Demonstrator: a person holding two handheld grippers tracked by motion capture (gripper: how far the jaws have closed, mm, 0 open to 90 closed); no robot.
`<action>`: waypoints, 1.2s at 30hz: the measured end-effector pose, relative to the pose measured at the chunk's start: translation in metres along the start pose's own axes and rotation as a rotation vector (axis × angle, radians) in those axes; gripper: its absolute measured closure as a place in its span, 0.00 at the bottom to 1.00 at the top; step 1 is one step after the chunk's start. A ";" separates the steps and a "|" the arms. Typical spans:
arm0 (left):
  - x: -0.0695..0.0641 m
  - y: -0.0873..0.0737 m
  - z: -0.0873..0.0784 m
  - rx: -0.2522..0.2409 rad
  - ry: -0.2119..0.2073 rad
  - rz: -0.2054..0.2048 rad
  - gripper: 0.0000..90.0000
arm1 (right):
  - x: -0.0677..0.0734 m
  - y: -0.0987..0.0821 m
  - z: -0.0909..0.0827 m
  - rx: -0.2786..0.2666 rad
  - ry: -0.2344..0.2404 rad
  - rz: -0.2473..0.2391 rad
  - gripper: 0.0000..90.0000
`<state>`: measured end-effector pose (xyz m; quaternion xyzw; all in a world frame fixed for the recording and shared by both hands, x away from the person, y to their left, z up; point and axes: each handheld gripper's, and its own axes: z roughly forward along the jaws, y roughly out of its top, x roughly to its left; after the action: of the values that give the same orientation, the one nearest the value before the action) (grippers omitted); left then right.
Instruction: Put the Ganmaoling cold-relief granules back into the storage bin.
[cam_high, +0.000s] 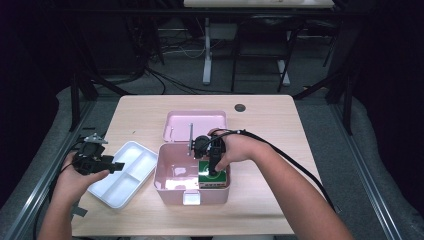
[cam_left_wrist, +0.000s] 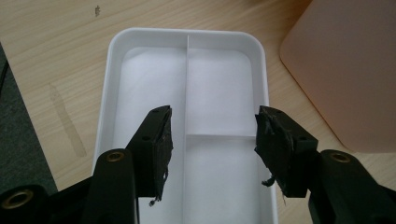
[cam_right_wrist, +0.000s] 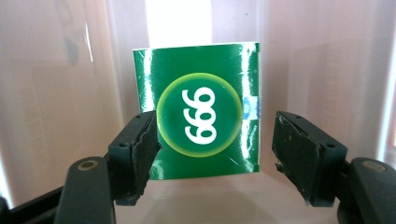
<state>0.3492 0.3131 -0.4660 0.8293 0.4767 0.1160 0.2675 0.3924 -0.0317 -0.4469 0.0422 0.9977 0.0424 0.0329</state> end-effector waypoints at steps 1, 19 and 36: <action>0.000 0.000 0.000 0.000 0.001 -0.002 0.51 | -0.001 -0.001 0.000 0.005 -0.005 -0.001 0.34; -0.001 0.000 0.001 0.006 -0.001 -0.002 0.51 | 0.008 -0.012 -0.021 -0.015 -0.025 0.024 0.30; -0.001 0.000 0.002 0.014 -0.003 0.000 0.52 | 0.007 -0.048 -0.057 -0.035 -0.052 0.093 0.31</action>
<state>0.3494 0.3114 -0.4679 0.8312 0.4773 0.1115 0.2624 0.3774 -0.0834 -0.3944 0.0890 0.9925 0.0602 0.0576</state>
